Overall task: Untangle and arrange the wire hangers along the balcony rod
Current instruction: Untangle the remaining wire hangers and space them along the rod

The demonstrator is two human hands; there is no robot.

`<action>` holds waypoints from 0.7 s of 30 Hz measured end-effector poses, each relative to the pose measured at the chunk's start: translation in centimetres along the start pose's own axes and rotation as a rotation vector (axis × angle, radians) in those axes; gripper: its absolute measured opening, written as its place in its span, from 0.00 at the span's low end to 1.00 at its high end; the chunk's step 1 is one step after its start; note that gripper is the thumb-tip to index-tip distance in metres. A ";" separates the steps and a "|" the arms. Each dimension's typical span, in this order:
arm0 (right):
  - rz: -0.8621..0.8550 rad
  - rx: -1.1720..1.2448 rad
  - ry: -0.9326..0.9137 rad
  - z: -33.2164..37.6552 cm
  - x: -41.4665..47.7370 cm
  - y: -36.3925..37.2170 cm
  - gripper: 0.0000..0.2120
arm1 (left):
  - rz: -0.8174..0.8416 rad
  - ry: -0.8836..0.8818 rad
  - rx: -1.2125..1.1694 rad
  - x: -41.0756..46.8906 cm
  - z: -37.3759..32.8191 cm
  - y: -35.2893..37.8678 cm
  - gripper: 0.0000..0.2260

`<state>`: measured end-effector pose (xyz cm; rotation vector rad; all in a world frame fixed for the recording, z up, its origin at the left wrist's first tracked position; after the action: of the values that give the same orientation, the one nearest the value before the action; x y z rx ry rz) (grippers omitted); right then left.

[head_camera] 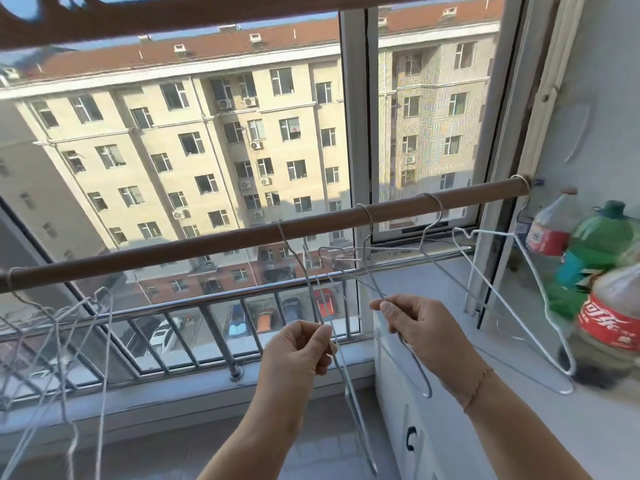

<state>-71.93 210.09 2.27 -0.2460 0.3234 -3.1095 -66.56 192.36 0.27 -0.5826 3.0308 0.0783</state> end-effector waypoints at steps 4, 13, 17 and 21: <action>-0.015 -0.044 -0.032 -0.1 0.3 0.0 0.10 | -0.015 -0.009 0.018 0.0 0.2 -0.4 0.06; -0.202 -0.365 -0.202 1.9 -1.2 -0.6 0.17 | -0.077 -0.063 -0.013 -1.0 0.8 -4.0 0.06; -0.235 -0.352 -0.311 6.6 -4.8 1.4 0.13 | -0.088 -0.026 -0.041 -2.0 0.2 -8.2 0.07; -0.099 -0.250 -0.401 11.4 -8.7 8.3 0.08 | -0.214 0.199 -0.022 -3.3 -3.6 -16.1 0.07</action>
<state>-61.64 199.83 10.28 -0.8954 0.7017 -3.0032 -57.68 178.48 3.42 -0.9673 3.1354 0.0475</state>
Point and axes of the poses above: each hand's wrist, its own x-axis towards the middle knuckle, its own y-axis out of the palm, z = x × y, the point moved 8 cm from there along x, towards the middle knuckle, and after that the axes turned 6 degrees about -z, right-handed, at the moved point
